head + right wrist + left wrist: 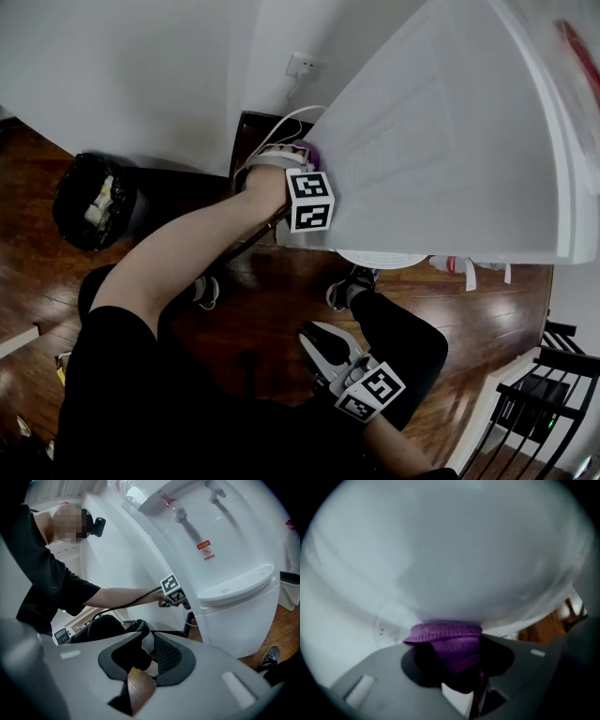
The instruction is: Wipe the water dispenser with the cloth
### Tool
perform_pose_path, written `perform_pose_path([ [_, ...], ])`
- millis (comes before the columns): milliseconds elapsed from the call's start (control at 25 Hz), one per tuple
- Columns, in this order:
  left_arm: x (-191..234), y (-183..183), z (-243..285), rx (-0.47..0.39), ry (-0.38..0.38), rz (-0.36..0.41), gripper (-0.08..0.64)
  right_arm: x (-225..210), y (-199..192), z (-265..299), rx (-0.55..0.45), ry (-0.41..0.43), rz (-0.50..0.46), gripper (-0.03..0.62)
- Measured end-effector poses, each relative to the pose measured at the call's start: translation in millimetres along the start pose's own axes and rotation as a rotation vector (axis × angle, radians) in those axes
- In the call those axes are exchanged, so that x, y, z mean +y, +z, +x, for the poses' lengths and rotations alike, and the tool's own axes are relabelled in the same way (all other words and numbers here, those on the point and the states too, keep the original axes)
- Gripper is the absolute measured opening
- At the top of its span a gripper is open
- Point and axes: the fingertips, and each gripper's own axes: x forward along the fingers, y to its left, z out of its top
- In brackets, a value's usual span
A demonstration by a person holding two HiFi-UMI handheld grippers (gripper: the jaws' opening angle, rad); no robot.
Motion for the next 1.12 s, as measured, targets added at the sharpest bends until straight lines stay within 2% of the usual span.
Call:
perform_pose_path([
  [40, 31, 1, -3, -0.002, 0.038, -0.034, 0.213, -1, 1, 1, -0.005, 0.001, 0.007, 0.084],
  [120, 66, 3, -8, -0.002, 0.058, -0.076, 0.213, -1, 3, 3, -0.010, 0.008, 0.025, 0.084],
  [240, 58, 1, -2, 0.020, 0.035, -0.026, 0.213, 1, 0, 6, -0.001, 0.020, 0.046, 0.084],
  [320, 9, -4, 14, 0.033, -0.046, 0.023, 0.213, 2, -1, 7, 0.005, 0.021, 0.051, 0.084],
  [440, -91, -11, 24, 0.014, -0.208, 0.056, 0.215, 0, 0, 7, -0.003, 0.013, 0.066, 0.084],
  [560, -157, -14, 17, -0.023, -0.295, 0.082, 0.215, -5, -1, 7, -0.002, 0.011, 0.087, 0.084],
  [640, -178, -17, 21, -0.037, -0.312, 0.140, 0.213, -4, -4, 7, 0.006, 0.008, 0.101, 0.084],
  [720, -156, -19, 35, -0.060, -0.273, 0.149, 0.212, -4, -5, 7, 0.008, 0.003, 0.111, 0.084],
  [880, -15, -21, 53, -0.045, -0.047, 0.089, 0.210, -13, -4, 8, -0.002, -0.016, 0.130, 0.084],
  [960, 29, -22, 58, -0.033, -0.006, 0.045, 0.210, -16, -5, 7, -0.001, -0.025, 0.148, 0.084],
  [1040, 40, -24, 63, -0.027, -0.004, 0.027, 0.210, -17, -6, 9, 0.006, -0.024, 0.160, 0.084],
  [1120, 18, -26, 73, -0.023, -0.037, 0.038, 0.210, -15, -8, 11, 0.017, -0.015, 0.162, 0.084],
])
